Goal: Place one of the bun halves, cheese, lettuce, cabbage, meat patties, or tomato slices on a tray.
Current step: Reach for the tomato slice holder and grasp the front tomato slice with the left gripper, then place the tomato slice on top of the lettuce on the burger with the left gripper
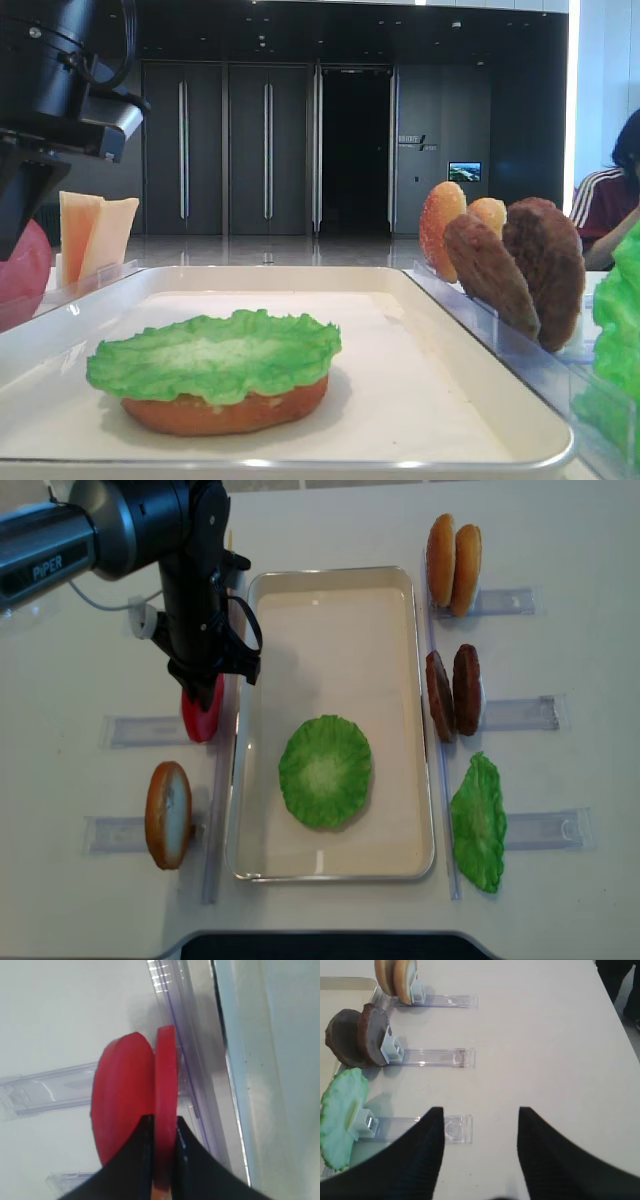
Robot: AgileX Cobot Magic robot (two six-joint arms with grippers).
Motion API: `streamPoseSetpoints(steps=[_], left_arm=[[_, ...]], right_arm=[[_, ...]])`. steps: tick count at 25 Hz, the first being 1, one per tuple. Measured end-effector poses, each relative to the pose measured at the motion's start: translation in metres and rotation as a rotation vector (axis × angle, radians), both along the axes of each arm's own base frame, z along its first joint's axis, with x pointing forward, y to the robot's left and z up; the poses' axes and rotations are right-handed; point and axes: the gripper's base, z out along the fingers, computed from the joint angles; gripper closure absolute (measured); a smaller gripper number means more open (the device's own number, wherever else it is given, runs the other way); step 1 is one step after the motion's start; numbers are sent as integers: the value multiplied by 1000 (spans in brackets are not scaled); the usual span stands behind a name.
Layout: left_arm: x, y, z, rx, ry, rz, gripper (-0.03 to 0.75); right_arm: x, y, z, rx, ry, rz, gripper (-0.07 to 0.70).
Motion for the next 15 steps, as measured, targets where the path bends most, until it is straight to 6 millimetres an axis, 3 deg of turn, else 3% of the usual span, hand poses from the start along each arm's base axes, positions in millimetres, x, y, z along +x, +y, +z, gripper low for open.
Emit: streamPoseSetpoints(steps=[15], left_arm=[[3,-8,18,-90,-35,33,670]], right_arm=[[0,0,0,0,0,0,277]])
